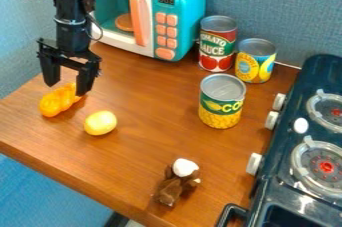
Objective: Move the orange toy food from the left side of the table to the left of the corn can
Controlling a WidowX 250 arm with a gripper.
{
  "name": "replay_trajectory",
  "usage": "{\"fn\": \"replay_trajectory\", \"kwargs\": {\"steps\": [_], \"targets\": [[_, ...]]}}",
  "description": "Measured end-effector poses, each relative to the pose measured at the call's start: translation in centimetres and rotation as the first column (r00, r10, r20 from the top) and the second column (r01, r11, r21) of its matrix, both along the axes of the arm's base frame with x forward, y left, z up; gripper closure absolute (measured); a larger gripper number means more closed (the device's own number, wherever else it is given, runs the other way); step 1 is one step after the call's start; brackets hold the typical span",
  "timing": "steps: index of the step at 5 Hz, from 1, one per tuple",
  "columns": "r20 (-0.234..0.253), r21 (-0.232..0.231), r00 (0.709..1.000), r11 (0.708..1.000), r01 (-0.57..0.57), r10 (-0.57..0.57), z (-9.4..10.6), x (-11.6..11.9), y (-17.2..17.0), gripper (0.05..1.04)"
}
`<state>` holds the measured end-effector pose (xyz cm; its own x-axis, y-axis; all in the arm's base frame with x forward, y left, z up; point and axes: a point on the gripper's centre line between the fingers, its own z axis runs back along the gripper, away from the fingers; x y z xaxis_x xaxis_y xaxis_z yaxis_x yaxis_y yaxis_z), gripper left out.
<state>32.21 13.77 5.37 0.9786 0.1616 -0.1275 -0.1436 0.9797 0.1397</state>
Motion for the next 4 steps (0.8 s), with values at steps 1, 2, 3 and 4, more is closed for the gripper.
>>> {"fn": "replay_trajectory", "kwargs": {"steps": [1,2,3,4], "targets": [[-0.021,0.006,1.000,1.000,-0.020,0.020,0.0,0.1,0.7,0.087],[-0.039,-0.009,0.999,0.999,-0.038,0.038,-0.1,-0.2,2.0,0.087],[-0.040,-0.031,0.998,0.999,-0.039,0.038,-0.2,-0.4,2.3,0.087],[-0.045,-0.057,0.999,0.998,-0.015,0.012,-0.6,-0.4,2.0,0.087]]}}
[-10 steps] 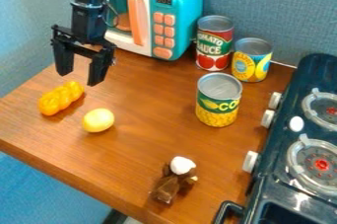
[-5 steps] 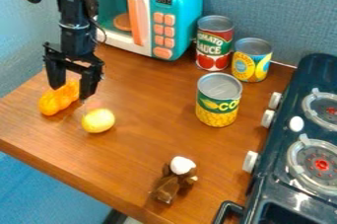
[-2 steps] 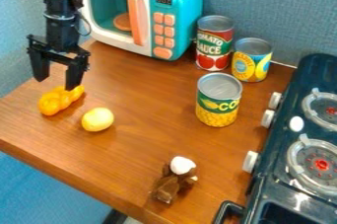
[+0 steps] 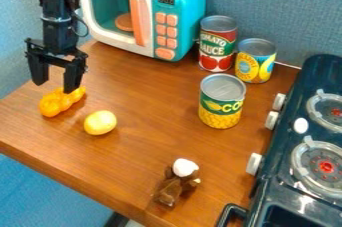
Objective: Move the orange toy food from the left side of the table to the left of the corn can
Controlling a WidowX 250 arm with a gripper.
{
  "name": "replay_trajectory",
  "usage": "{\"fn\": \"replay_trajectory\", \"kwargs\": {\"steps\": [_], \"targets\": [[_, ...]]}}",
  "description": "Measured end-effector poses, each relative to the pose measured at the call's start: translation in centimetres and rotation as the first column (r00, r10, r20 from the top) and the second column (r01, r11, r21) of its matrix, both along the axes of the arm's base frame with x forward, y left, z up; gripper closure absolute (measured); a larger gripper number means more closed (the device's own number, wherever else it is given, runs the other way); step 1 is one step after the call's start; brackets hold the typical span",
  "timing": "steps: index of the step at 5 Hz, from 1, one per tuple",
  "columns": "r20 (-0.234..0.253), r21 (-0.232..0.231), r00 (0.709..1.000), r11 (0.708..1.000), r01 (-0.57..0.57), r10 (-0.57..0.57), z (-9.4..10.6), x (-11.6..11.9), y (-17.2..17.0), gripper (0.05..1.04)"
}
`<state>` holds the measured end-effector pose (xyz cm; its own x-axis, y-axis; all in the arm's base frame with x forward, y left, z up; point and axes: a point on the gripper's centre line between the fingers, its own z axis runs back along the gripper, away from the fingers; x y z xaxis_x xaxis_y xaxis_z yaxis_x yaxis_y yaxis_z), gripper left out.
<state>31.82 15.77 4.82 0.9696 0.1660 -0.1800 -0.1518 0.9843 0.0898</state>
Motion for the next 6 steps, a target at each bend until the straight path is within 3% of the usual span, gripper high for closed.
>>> {"fn": "replay_trajectory", "kwargs": {"steps": [1,2,3,4,5,6], "targets": [[-0.006,-0.044,0.999,0.998,0.042,-0.042,-0.9,-0.4,-0.7,0.087],[-0.013,-0.057,0.998,0.997,0.053,-0.053,-1.5,-0.9,-1.0,0.087],[-0.021,0.008,1.000,1.000,-0.015,0.016,-1.5,-0.8,-0.2,0.087],[-0.112,0.058,0.990,0.996,-0.074,0.080,-3.0,0.0,1.2,0.083],[-0.127,0.060,0.988,0.995,-0.075,0.082,-2.9,0.1,1.4,0.130],[-0.123,0.058,0.989,0.995,-0.080,0.086,-2.9,0.1,1.4,0.254]]}}
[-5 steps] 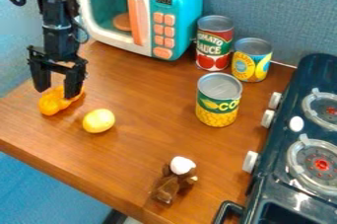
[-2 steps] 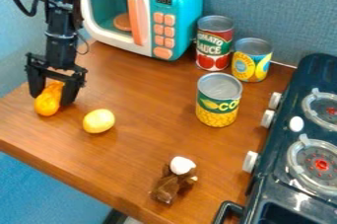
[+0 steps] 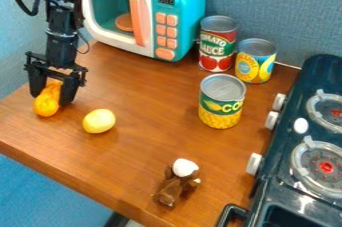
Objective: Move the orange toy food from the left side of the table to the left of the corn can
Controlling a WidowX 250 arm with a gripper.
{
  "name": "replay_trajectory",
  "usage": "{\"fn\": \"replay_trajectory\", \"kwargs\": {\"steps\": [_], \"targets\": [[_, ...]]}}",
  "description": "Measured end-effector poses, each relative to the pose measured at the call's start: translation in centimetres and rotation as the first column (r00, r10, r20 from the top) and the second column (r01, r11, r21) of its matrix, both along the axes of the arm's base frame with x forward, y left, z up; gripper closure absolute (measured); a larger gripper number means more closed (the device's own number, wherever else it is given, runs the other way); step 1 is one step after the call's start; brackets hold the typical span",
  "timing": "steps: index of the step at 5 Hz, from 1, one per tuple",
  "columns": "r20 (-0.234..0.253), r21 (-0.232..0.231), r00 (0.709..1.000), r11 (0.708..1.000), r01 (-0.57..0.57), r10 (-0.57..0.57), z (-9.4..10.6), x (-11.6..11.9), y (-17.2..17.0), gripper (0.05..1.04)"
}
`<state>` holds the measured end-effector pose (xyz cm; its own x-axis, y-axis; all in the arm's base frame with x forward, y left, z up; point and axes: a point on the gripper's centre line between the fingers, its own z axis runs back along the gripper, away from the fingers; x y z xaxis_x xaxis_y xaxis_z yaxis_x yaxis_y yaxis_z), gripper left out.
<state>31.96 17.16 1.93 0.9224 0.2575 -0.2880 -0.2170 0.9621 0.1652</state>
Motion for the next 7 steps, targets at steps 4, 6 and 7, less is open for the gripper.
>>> {"fn": "replay_trajectory", "kwargs": {"steps": [4,6,7], "targets": [[0.244,-0.089,0.959,0.982,0.170,-0.144,5.2,1.3,-8.4,0.255],[0.257,-0.083,0.949,0.974,0.212,-0.184,5.8,4.8,-12.2,0.255],[0.251,-0.084,0.948,0.972,0.221,-0.194,6.2,5.7,-13.1,0.255]]}}
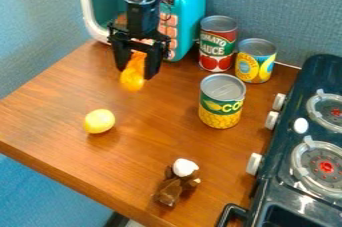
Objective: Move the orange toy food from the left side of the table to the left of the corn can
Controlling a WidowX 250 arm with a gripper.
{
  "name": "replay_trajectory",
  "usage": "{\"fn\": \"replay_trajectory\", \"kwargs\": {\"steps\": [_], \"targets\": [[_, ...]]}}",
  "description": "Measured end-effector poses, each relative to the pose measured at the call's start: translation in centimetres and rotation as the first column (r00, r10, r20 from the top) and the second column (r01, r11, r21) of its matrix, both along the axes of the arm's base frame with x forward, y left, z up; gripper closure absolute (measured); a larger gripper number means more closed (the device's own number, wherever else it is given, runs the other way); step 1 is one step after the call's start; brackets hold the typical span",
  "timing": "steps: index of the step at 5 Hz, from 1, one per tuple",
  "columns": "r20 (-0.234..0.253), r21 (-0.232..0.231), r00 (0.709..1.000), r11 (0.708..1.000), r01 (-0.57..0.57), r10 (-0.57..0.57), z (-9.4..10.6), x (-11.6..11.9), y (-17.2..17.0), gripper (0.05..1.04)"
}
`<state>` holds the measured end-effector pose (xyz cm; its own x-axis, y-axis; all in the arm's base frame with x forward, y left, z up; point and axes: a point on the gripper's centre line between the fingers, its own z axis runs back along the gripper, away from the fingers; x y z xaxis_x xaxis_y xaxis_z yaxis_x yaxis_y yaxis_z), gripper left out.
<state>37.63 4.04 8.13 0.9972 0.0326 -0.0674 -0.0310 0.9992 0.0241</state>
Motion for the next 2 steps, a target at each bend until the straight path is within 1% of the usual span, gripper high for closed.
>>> {"fn": "replay_trajectory", "kwargs": {"steps": [1,2], "targets": [[-0.020,0.012,1.000,1.000,0.014,-0.014,0.5,-0.1,0.2,0.255],[-0.043,0.027,0.999,1.000,0.010,-0.009,-0.6,0.1,-0.2,0.255]]}}
